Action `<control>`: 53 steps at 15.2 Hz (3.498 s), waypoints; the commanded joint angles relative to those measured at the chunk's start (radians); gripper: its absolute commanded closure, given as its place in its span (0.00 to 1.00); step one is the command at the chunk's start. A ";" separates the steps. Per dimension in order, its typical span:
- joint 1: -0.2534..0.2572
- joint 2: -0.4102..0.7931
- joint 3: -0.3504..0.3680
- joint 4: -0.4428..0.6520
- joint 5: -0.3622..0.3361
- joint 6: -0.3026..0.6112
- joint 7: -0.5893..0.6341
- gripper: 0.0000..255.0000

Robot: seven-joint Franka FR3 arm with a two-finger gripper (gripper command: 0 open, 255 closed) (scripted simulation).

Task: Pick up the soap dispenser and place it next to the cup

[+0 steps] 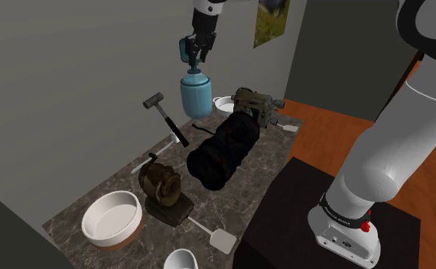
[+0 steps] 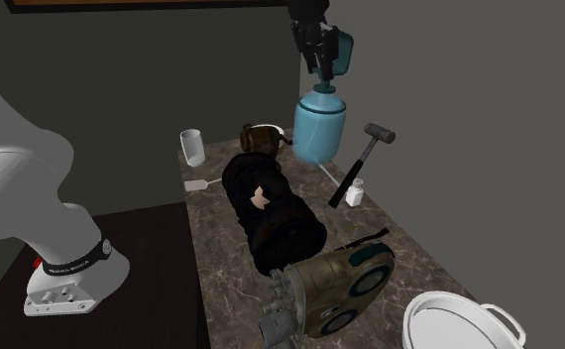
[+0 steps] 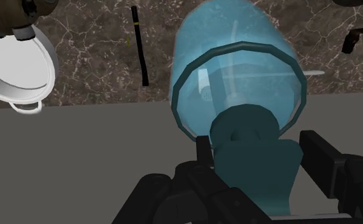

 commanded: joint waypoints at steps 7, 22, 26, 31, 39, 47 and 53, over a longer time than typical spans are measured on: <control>-0.001 0.023 0.000 0.136 -0.002 -0.113 0.003 1.00; 0.001 0.119 0.002 0.465 -0.010 -0.346 0.012 1.00; 0.002 0.162 0.003 0.581 -0.013 -0.418 0.015 1.00; 0.036 0.097 0.032 0.486 -0.028 -0.388 0.076 1.00; 0.113 -0.046 0.126 0.238 -0.051 -0.283 0.248 1.00; 0.182 -0.108 0.238 0.099 -0.068 -0.214 0.432 1.00; 0.232 -0.107 0.333 0.051 -0.089 -0.175 0.580 1.00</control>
